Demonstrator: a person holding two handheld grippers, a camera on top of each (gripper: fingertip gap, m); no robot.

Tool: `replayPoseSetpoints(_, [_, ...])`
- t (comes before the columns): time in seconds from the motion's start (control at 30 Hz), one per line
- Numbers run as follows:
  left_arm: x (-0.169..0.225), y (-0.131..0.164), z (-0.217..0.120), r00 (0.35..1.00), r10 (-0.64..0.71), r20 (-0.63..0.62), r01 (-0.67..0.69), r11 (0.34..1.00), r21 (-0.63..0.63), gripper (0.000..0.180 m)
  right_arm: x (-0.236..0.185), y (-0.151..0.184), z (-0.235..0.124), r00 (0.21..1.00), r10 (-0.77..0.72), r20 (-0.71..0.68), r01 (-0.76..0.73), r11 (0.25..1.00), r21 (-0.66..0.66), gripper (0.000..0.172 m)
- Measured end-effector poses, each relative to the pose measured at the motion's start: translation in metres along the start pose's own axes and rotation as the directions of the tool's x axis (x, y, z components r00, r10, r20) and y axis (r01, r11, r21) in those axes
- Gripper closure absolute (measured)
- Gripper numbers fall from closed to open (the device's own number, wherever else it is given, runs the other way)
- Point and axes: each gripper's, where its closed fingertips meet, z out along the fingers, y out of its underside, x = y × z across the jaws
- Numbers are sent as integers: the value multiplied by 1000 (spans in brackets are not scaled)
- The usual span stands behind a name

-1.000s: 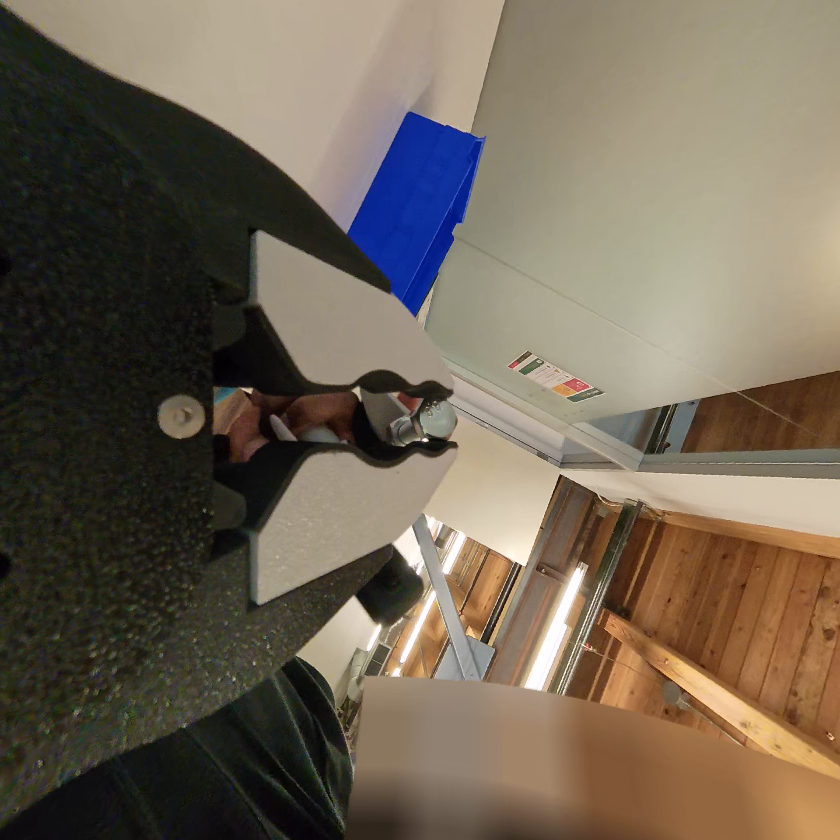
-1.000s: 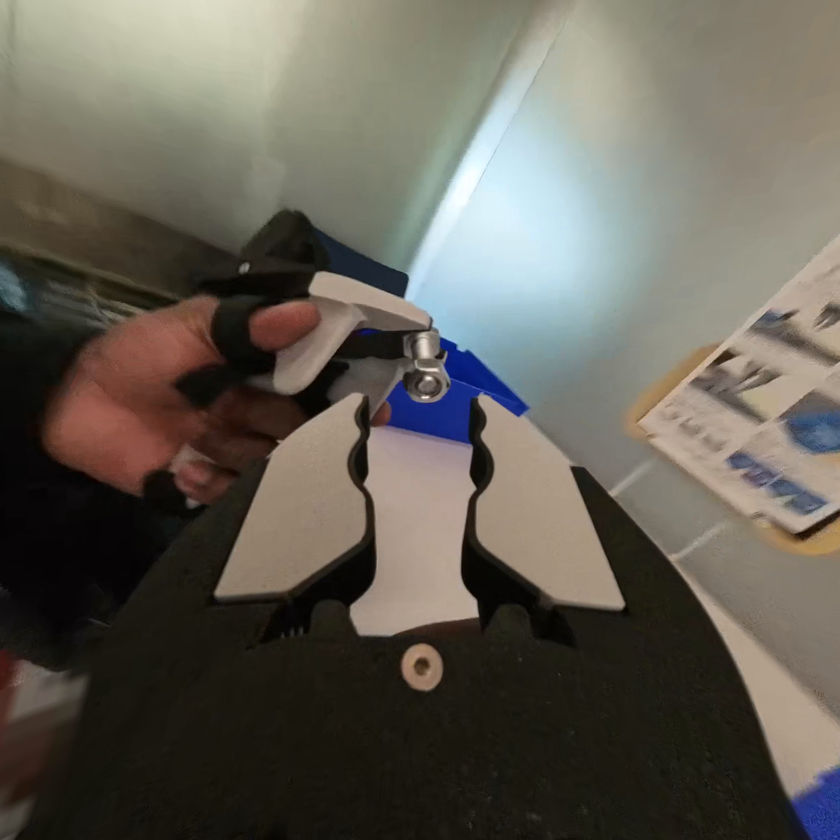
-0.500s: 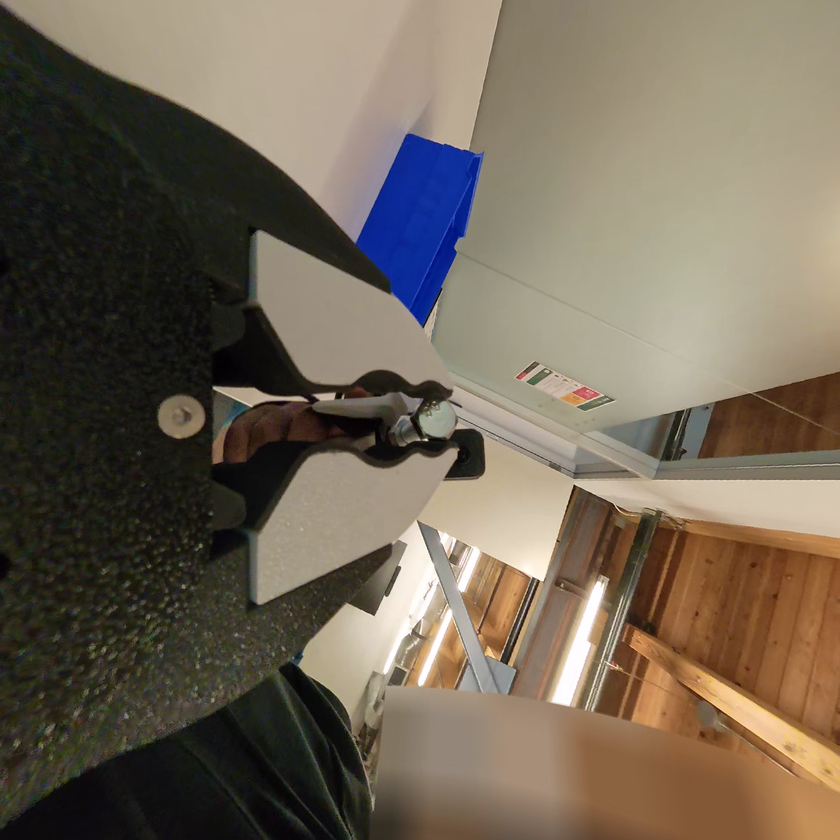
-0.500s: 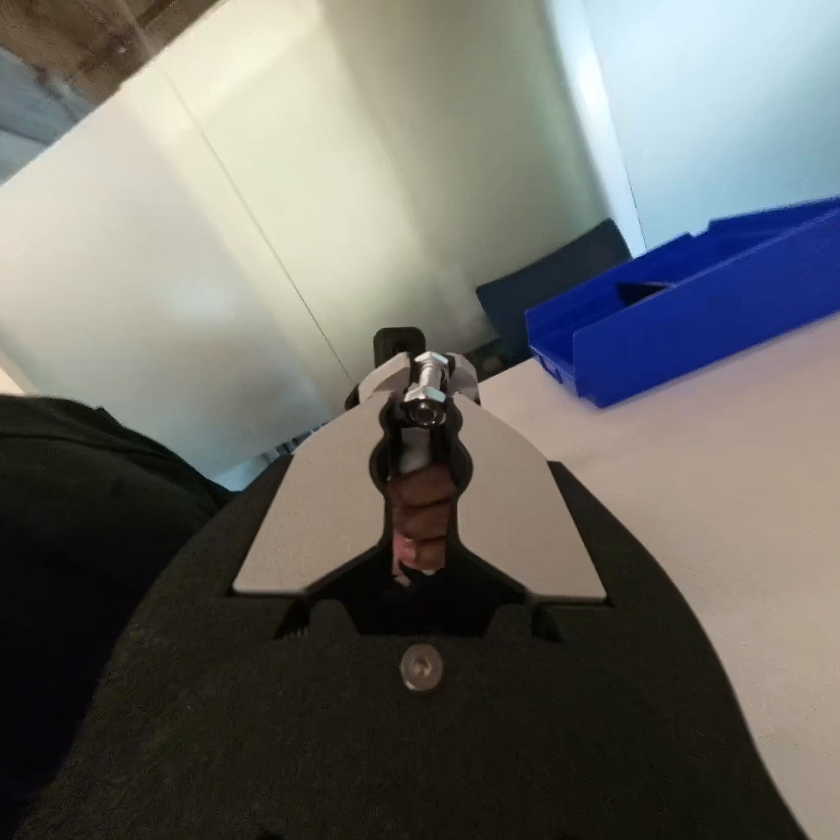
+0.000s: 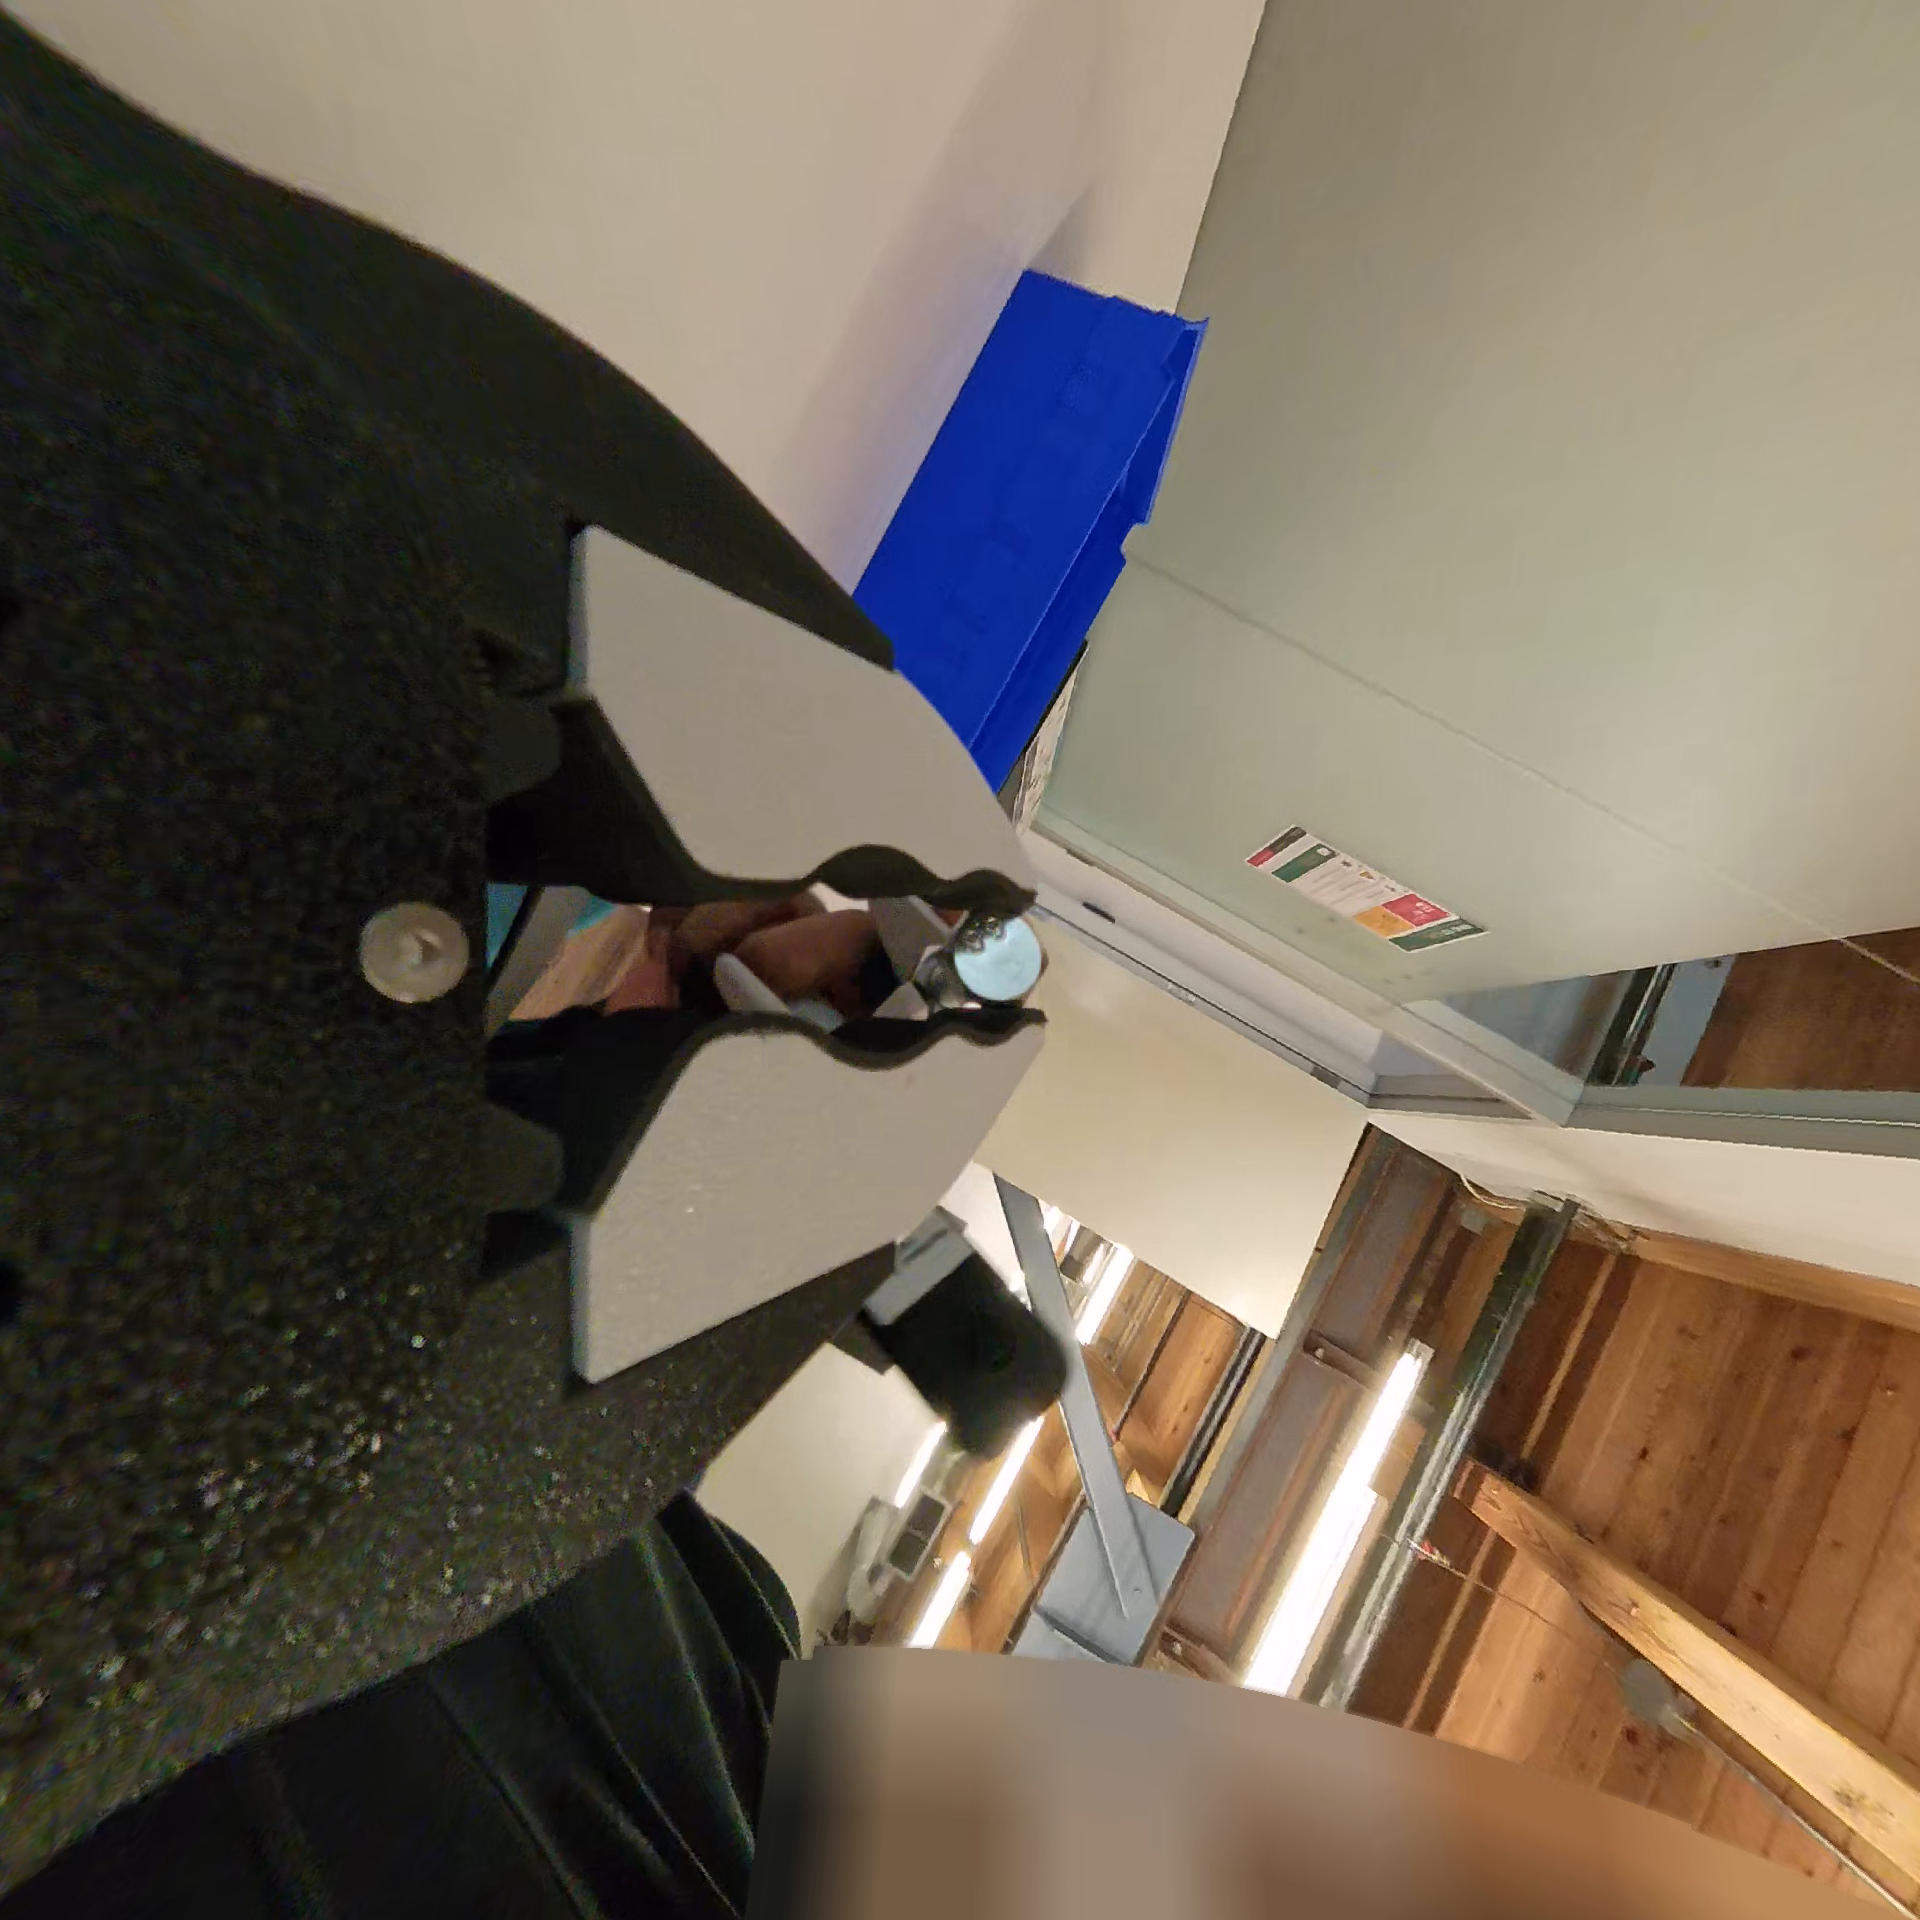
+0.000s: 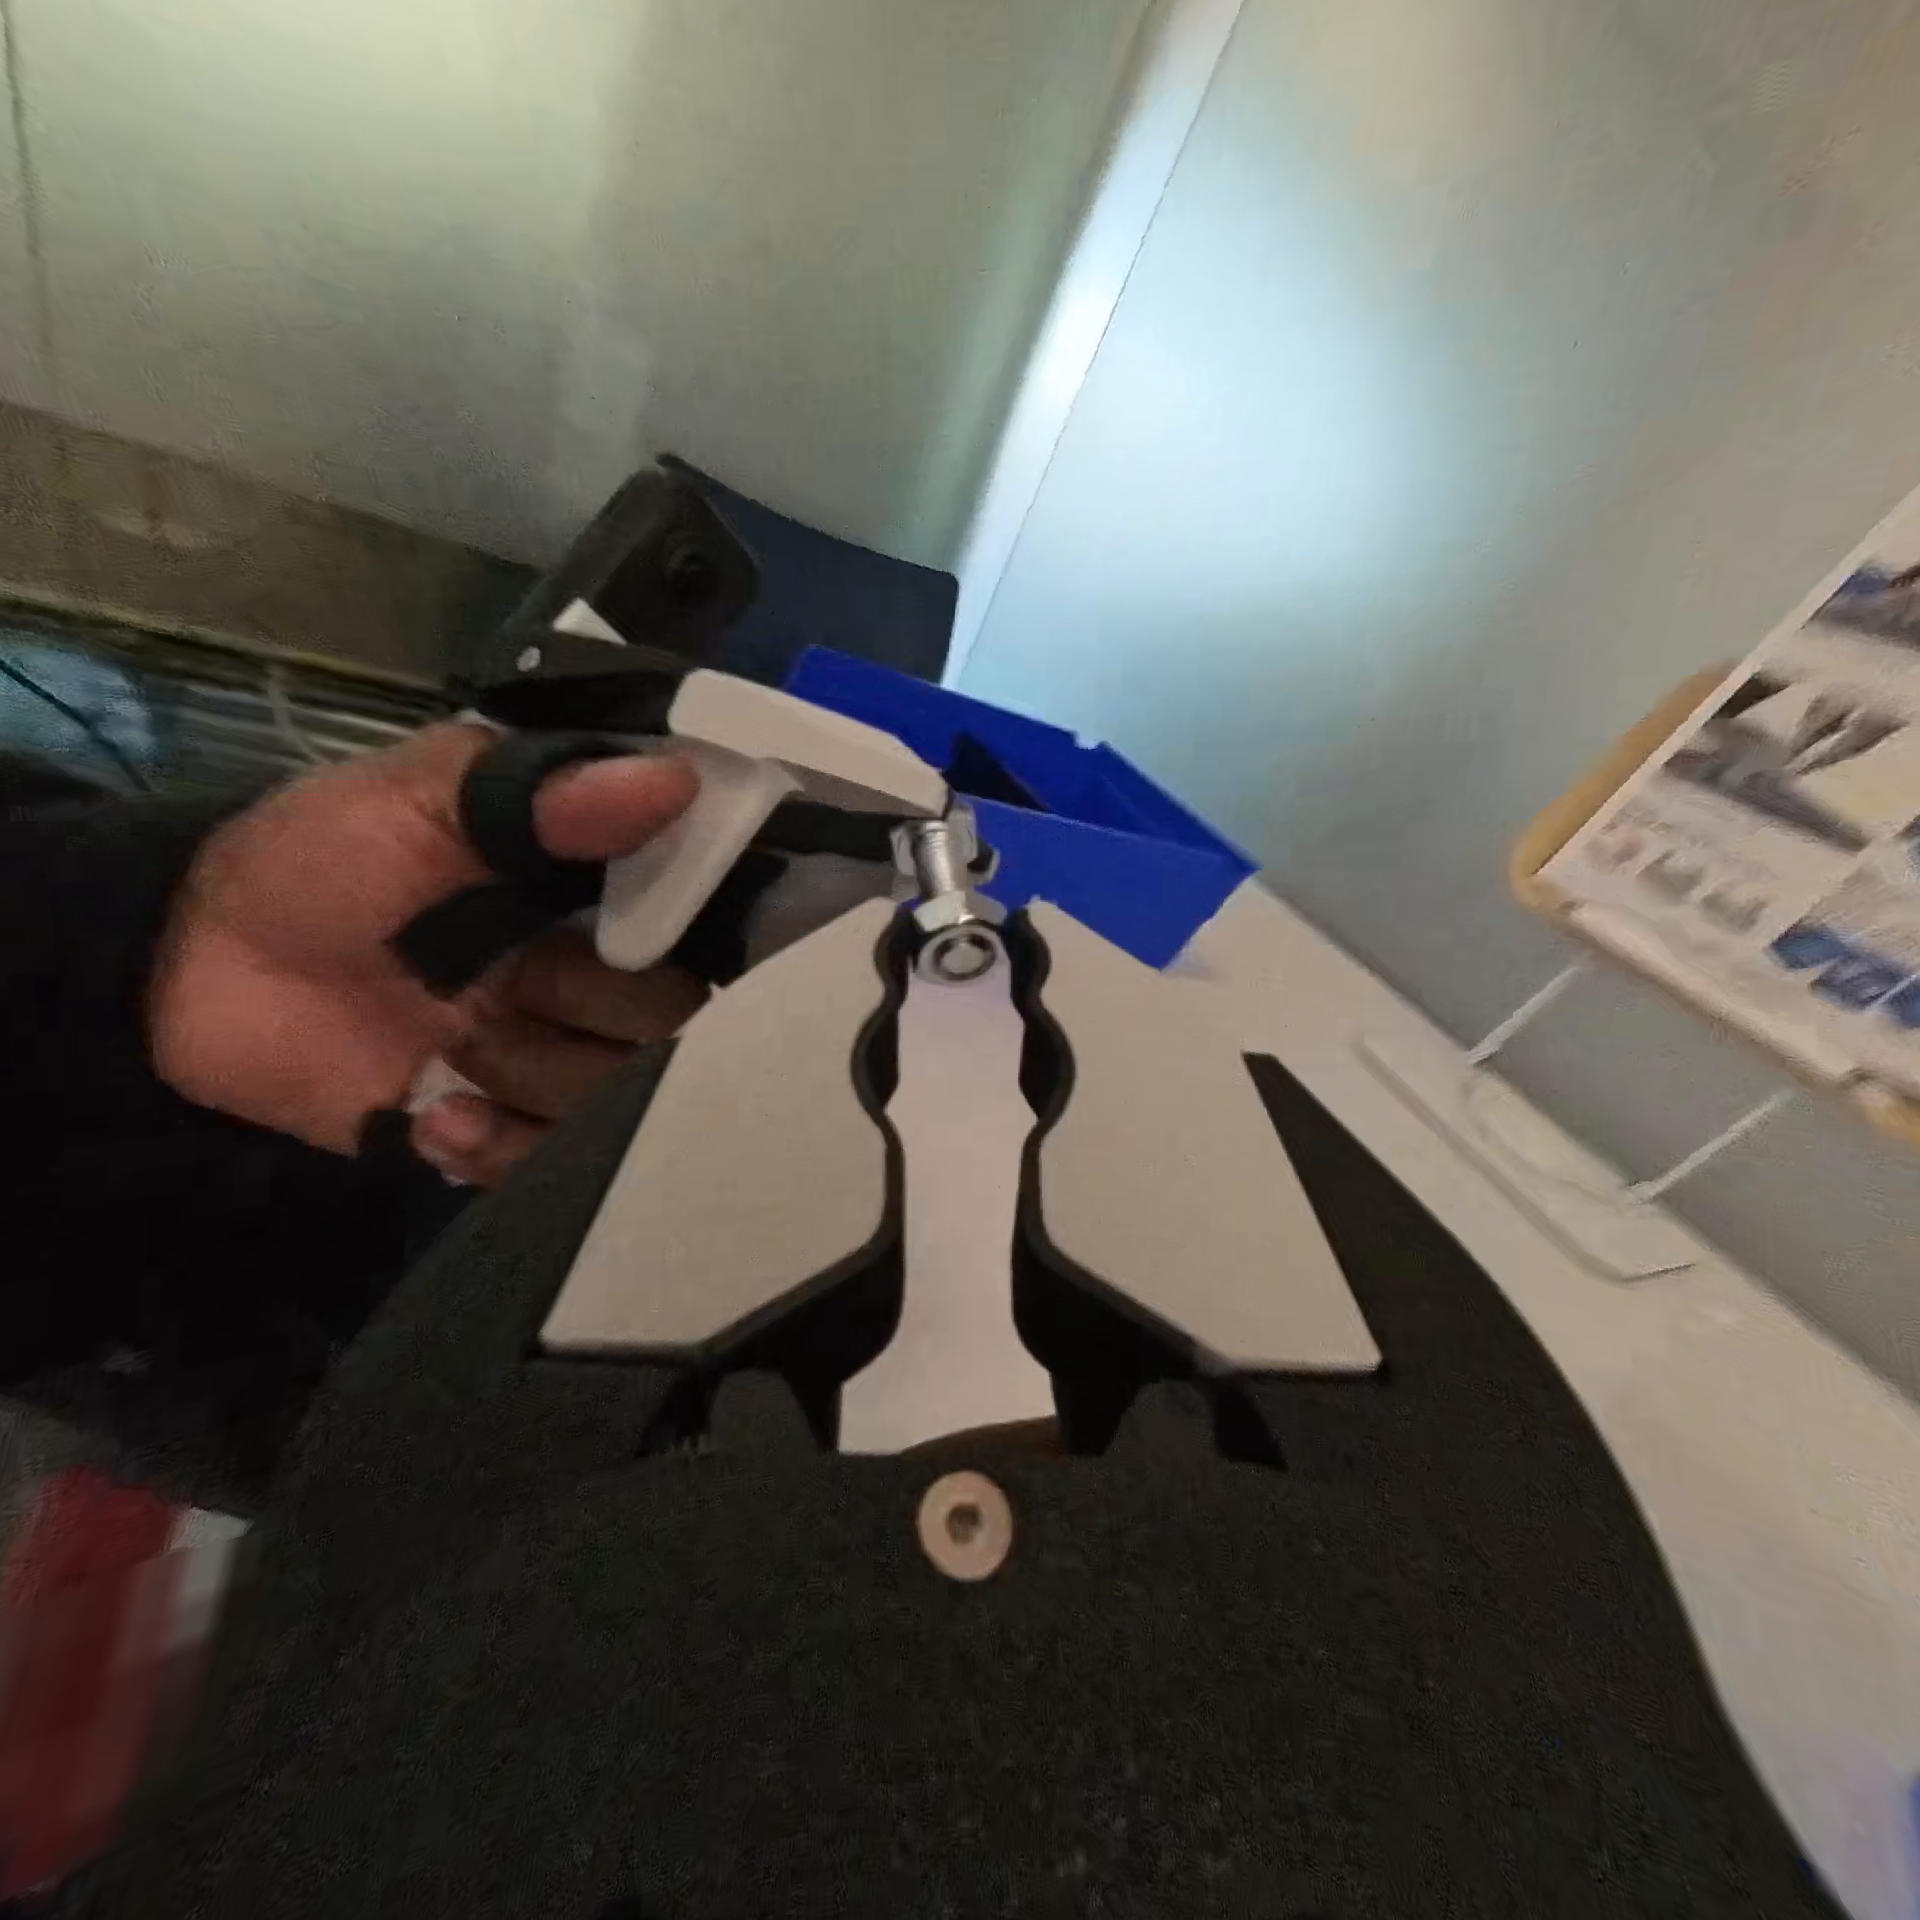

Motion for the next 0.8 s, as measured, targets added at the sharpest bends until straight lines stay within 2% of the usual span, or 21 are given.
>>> replayPoseSetpoints(0.03, [0,0,-1,1000,30,4,-30,1000,-6,163,-1,0,1,983,176,55,-176,984,-13,154])
replayPoseSetpoints(0.07, [1,0,-1,998,59,-1,-59,998,-6,163,-3,-1,1,918,375,127,-374,927,-26,154])
replayPoseSetpoints(0.1, [3,-1,-2,997,78,-11,-78,997,1,163,-5,-4,0,809,550,209,-554,831,-44,155])
replayPoseSetpoints(0.13, [7,-3,-3,996,83,-28,-82,996,15,163,-6,-9,-2,686,667,292,-683,728,-58,154])
replayPoseSetpoints(0.17, [10,-5,-3,996,77,-44,-76,997,30,163,-5,-15,-4,595,716,366,-755,654,-53,153])
replayPoseSetpoints(0.2, [12,-7,-2,997,65,-52,-63,997,44,164,-4,-21,-7,565,710,420,-776,631,-21,146])
replayPoseSetpoints(0.23, [11,-8,-2,998,51,-48,-48,997,57,164,-3,-24,-9,599,675,431,-755,656,23,139])
replayPoseSetpoints(0.27, [11,-10,-3,998,31,-49,-28,997,69,164,-1,-23,-10,683,617,391,-692,718,75,127])
replayPoseSetpoints(0.33, [8,-13,-4,999,-16,-47,19,997,77,164,5,-16,-10,891,401,211,-435,888,152,121])
replayPoseSetpoints(0.37, [6,-13,-5,999,-30,-43,33,997,72,164,6,-11,-9,958,260,118,-275,951,141,120])
replayPoseSetpoints(0.4, [6,-13,-5,998,-38,-43,41,997,70,164,5,-7,-8,991,123,58,-129,986,110,119])
replayPoseSetpoints(0.47, [5,-12,-5,998,-50,-39,52,997,61,164,0,-3,-7,996,-92,3,92,994,58,119])
replayPoseSetpoints(0.57, [6,-6,-1,998,-50,-28,51,998,23,163,-1,-3,-5,975,-216,-44,217,976,21,130])
replayPoseSetpoints(0.63, [4,-1,2,1000,-25,-8,25,1000,-10,163,-1,-6,-6,975,-213,-56,215,976,29,151])
replayPoseSetpoints(0.7, [4,-1,2,1000,13,6,-13,1000,-13,163,-1,-5,-5,997,-81,-16,82,997,18,152])
replayPoseSetpoints(0.77, [3,-2,1,998,64,16,-64,998,-19,163,-2,-5,-3,970,226,84,-228,974,10,153])
replayPoseSetpoints(0.8, [5,-3,1,997,82,10,-82,997,-12,163,-4,-6,-3,890,427,161,-433,902,-4,153])
